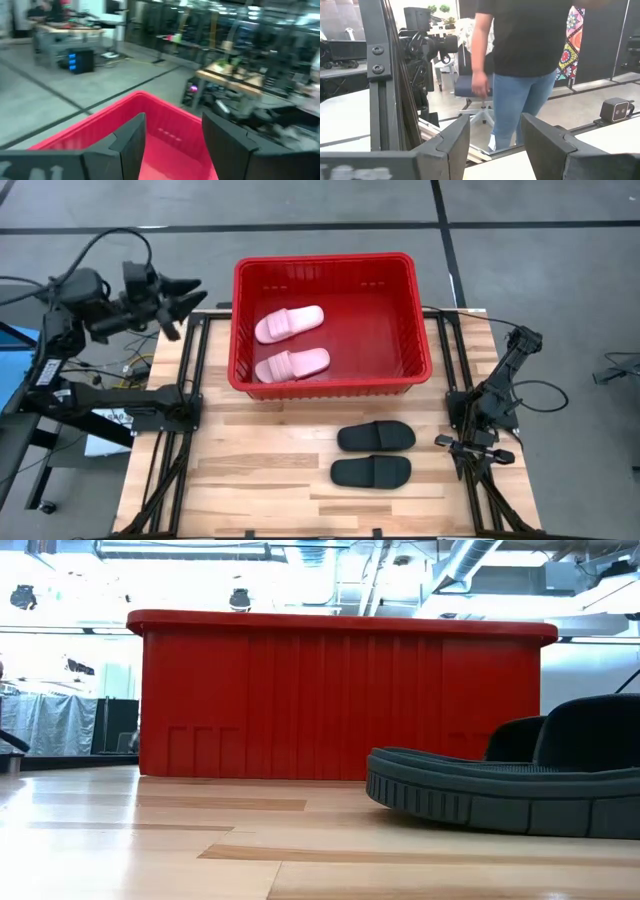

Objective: Pick and place slides into bin
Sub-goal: Put the top black slide into the red bin

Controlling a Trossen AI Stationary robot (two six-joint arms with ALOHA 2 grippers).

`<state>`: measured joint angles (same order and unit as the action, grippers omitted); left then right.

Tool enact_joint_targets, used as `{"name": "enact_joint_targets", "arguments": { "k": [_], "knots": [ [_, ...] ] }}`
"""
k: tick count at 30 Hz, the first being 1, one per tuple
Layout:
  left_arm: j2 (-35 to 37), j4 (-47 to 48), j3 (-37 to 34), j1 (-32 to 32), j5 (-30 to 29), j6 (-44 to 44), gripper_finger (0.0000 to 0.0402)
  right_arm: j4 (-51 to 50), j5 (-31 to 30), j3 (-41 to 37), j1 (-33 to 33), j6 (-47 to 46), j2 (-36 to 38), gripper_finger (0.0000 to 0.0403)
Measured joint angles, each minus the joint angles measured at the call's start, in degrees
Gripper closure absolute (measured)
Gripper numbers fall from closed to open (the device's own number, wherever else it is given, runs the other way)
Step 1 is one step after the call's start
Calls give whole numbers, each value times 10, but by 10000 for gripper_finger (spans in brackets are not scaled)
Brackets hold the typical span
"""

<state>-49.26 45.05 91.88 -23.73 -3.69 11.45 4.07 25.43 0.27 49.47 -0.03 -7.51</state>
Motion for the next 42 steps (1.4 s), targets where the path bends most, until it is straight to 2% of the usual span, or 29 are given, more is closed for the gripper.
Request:
{"name": "enact_joint_targets", "arguments": {
  "k": [5, 13, 19, 23, 27, 33, 37, 42],
  "knots": [
    [54, -68, -82, 25, 30, 4, 219, 0, 0, 0, 0, 0, 0, 236],
    [190, -262, -334, 76, 32, 82, 219, 0, 0, 0, 0, 0, 0, 236],
    [268, -457, -520, 142, 32, 159, 219, 0, 0, 0, 0, 0, 0, 236],
    [279, -586, -612, 210, 4, 175, 219, 0, 0, 0, 0, 0, 0, 236],
    [275, -646, -658, 291, -63, 174, 219, 0, 0, 0, 0, 0, 0, 236],
    [269, -624, -670, 401, -166, 132, 219, 0, 0, 0, 0, 0, 0, 236],
    [266, -615, -669, 456, -171, 87, 219, 0, 0, 0, 0, 0, 0, 236],
    [267, -573, -669, 508, -124, 44, 219, 0, 0, 0, 0, 0, 0, 236]
  ]
}}
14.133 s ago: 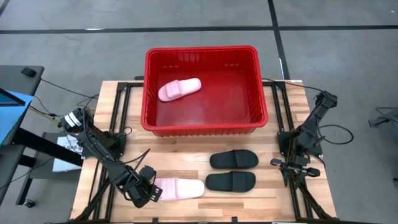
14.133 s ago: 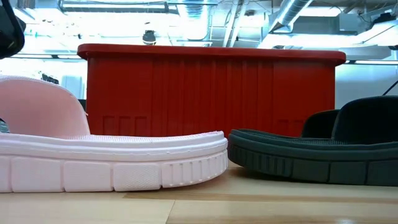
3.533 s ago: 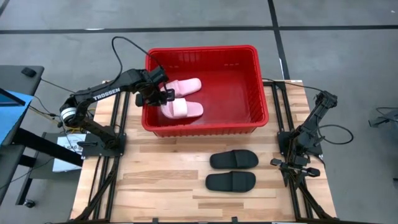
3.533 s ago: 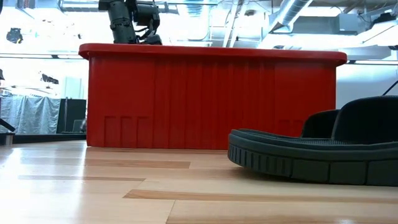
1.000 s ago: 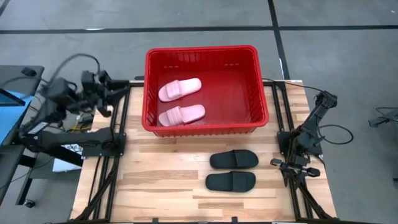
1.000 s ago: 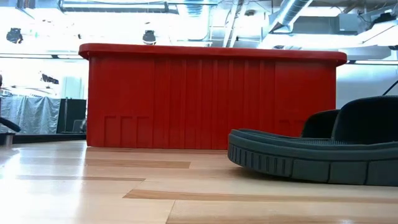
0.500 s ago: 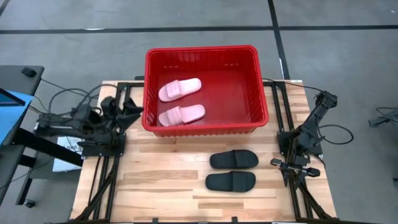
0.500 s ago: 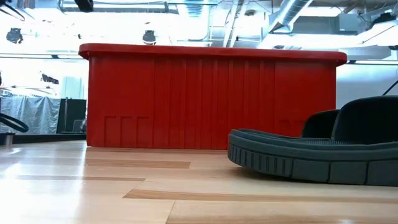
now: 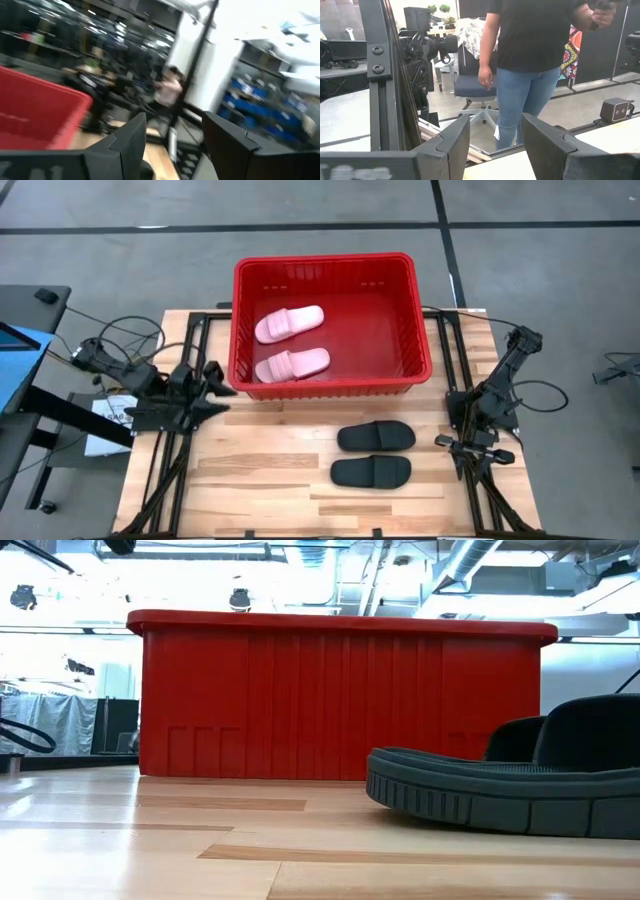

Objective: Pick and place slides into bin
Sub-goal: Put the top black slide into the red bin

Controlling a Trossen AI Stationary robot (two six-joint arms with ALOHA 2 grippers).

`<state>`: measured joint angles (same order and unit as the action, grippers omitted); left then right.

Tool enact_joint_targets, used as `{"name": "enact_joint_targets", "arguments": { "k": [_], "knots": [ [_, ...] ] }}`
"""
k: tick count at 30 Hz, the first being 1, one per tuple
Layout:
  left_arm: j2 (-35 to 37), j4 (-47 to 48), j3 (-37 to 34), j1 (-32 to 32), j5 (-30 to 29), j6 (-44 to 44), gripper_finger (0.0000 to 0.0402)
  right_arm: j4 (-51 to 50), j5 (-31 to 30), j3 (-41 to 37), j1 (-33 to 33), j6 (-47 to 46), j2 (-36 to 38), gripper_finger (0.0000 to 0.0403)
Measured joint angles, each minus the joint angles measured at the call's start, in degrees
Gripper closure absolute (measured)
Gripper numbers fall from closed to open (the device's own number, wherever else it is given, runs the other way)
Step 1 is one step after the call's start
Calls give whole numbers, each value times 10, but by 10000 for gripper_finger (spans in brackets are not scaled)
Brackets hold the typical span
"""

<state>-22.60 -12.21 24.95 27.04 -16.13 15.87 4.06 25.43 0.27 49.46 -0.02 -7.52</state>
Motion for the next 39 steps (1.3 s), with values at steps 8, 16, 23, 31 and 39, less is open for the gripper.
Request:
{"name": "enact_joint_targets", "arguments": {
  "k": [8, 16, 23, 31, 39],
  "knots": [
    [19, 22, 0, 58, 85, -47, 219, 0, 0, 0, 0, 0, 0, 236],
    [59, 233, 0, 77, 26, -69, 219, 0, 0, 0, 0, 0, 0, 236],
    [27, 280, 0, 94, 17, -39, 219, 0, 0, 0, 0, 0, 0, 236],
    [-33, 253, -31, 133, -8, -3, 219, 0, 0, 0, 0, 0, 0, 236],
    [-17, 15, -185, 163, -7, 29, 219, 0, 0, 0, 0, 0, 0, 236]
  ]
}}
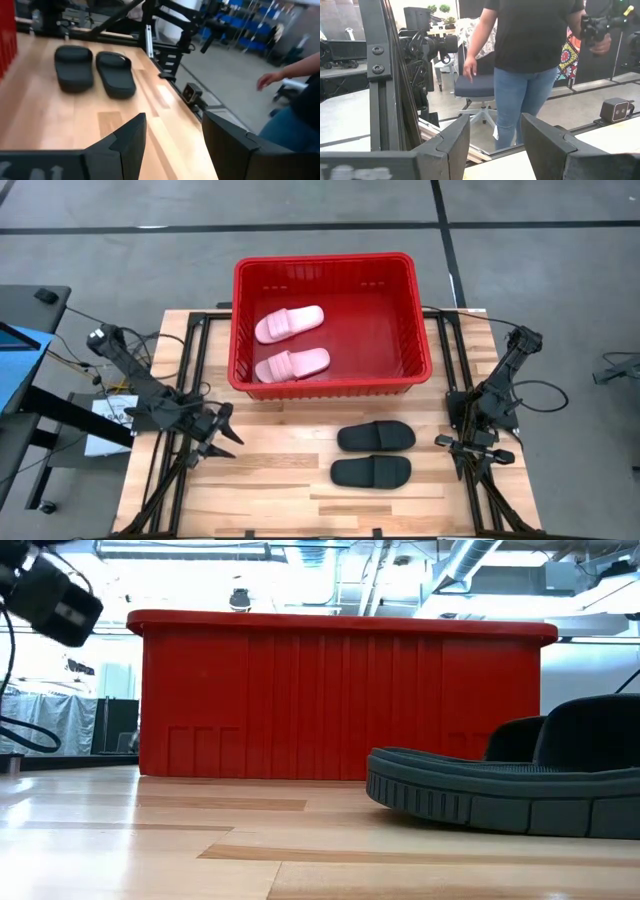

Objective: Pick and place slides into bin
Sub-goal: Put the top black slide into the red bin

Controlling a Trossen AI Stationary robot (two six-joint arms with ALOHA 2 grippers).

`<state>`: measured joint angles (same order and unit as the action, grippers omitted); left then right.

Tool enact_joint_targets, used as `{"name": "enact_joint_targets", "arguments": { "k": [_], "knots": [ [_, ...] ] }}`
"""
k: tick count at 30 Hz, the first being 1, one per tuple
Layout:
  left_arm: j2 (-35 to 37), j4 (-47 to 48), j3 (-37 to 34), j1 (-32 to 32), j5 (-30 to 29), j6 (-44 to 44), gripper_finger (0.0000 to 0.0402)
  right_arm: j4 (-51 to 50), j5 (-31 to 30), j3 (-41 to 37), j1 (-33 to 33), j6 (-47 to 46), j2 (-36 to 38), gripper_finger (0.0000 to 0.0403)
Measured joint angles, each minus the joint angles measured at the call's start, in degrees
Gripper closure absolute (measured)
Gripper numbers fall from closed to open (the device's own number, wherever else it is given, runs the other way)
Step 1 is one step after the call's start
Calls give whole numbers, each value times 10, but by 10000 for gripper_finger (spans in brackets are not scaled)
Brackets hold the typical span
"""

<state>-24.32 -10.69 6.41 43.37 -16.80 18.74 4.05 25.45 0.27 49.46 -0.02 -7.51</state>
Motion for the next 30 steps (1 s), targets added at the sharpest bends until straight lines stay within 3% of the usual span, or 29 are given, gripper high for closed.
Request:
{"name": "enact_joint_targets", "arguments": {
  "k": [13, 21, 30],
  "knots": [
    [22, 12, -31, 16, -35, 27, 219, 0, 0, 0, 0, 0, 0, 236],
    [22, 24, -31, 16, -36, 121, 219, 0, 0, 0, 0, 0, 0, 236],
    [22, 43, -31, 16, -46, 124, 219, 0, 0, 0, 0, 0, 0, 236]
  ]
}}
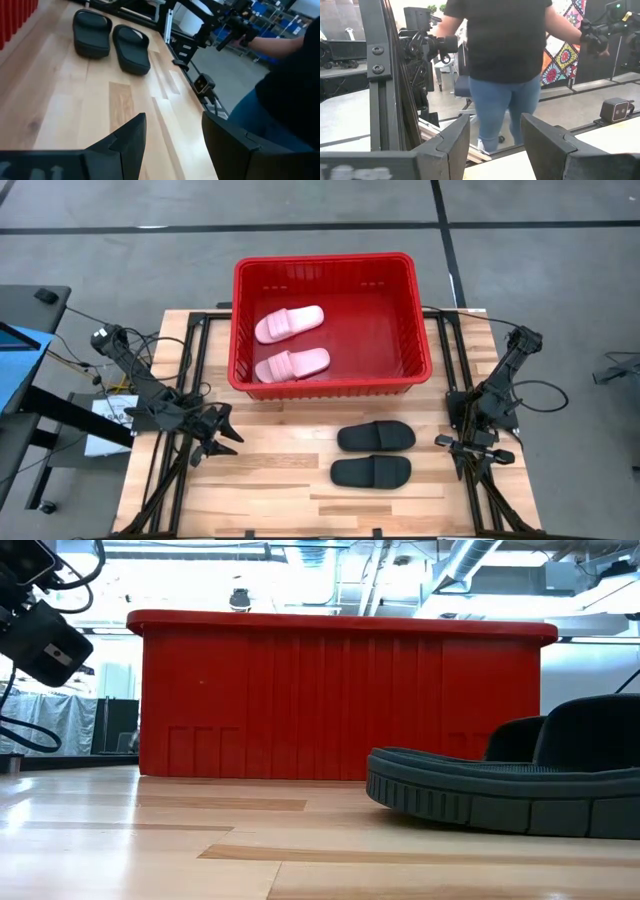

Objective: Pick and place slides into bin
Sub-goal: Put the top black slide into the red bin

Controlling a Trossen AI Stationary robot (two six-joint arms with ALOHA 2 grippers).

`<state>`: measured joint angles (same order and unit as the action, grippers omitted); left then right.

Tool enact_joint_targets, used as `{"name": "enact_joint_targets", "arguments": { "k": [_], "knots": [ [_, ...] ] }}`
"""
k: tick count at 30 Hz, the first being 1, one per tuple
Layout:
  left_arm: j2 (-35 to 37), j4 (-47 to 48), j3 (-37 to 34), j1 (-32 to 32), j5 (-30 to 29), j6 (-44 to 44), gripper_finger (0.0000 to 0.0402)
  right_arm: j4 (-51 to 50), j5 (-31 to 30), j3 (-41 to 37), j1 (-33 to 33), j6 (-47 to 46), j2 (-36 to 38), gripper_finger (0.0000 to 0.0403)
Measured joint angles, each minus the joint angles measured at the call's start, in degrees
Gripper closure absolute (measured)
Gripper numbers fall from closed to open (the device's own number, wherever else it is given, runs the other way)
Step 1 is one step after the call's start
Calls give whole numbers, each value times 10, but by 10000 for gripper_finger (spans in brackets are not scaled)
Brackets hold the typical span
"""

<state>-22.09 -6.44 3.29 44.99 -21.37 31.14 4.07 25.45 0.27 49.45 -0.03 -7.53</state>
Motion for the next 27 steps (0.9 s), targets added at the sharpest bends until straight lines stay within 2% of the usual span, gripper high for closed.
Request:
{"name": "enact_joint_targets", "arguments": {
  "k": [14, 18, 21, 27],
  "knots": [
    [0, 97, 0, 0, -2, 0, 219, 6, -31, 0, -9, 36, 0, 236],
    [0, 113, 3, 0, 0, 0, 219, 18, -31, 0, -9, 125, 0, 236],
    [0, 115, 3, 0, 0, 0, 219, 69, -35, 0, -9, 96, 0, 236],
    [0, 115, 3, 0, 0, 0, 219, 196, -93, 0, -9, -24, 0, 236]
  ]
}}
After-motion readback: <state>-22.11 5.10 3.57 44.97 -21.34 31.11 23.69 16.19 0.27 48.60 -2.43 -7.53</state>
